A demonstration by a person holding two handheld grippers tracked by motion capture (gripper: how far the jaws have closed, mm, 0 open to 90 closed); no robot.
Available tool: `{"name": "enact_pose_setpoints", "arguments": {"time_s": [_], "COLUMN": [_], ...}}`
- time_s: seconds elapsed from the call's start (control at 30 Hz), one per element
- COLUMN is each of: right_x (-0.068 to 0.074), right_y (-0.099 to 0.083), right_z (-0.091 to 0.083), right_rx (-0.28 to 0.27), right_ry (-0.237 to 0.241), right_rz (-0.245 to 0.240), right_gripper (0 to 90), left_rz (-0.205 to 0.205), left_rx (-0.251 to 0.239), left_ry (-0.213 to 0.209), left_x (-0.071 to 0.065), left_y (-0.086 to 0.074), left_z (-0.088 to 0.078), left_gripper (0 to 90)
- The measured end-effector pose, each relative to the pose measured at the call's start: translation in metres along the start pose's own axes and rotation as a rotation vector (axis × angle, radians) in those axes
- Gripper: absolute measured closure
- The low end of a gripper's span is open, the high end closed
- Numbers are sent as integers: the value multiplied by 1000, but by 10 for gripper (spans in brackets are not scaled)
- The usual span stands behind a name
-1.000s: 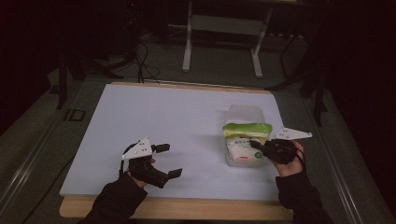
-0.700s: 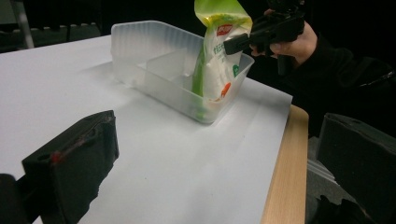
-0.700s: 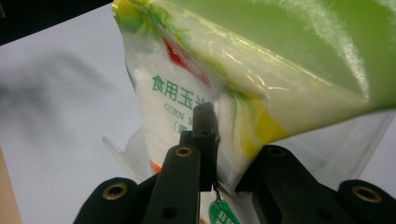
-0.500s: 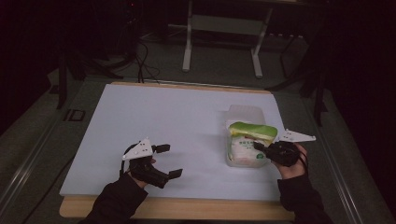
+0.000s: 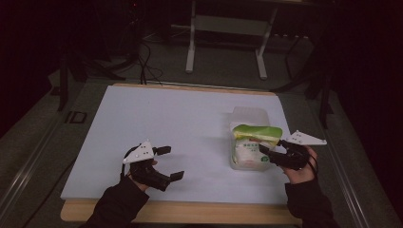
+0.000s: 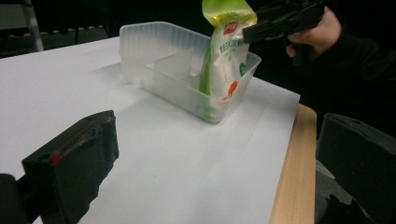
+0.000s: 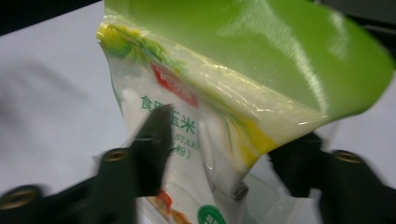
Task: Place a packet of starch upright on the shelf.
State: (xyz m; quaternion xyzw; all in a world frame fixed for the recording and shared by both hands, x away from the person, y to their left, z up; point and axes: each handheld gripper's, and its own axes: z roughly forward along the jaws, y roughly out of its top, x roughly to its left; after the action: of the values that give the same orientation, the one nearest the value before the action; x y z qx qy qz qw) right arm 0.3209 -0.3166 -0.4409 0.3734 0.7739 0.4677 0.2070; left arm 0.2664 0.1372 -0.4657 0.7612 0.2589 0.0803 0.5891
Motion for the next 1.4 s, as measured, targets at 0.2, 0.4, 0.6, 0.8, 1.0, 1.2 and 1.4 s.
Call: {"name": "enact_pose_setpoints", "arguments": {"time_s": [0.2, 0.4, 0.6, 0.8, 1.0, 1.2, 1.4], "right_x": [5, 8, 18, 34, 51, 66, 81], "right_y": [-1, 3, 9, 13, 18, 20, 19], "right_z": [-8, -22, -43, -52, -54, -45, -35], "right_rx": [-23, -31, -89, -114, -127, -128, -131], "right_ry": [-40, -85, -95, -52, 0, 63, 133], "right_rz": [-16, -7, 3, 27, 10, -14, -42], "right_gripper": [129, 138, 139, 141, 141, 141, 141], "left_rz": [17, 35, 40, 47, 56, 60, 51], "left_rx": [1, 14, 16, 24, 22, 24, 20], "left_ry": [11, 19, 20, 16, 10, 3, 8], "left_x": [0, -1, -1, -3, -4, -5, -4], "left_y": [-2, -4, -6, -7, -6, -8, -9], "left_z": [-1, 1, 2, 3, 2, 0, -2], "left_gripper": [0, 0, 0, 0, 0, 0, 0]}}
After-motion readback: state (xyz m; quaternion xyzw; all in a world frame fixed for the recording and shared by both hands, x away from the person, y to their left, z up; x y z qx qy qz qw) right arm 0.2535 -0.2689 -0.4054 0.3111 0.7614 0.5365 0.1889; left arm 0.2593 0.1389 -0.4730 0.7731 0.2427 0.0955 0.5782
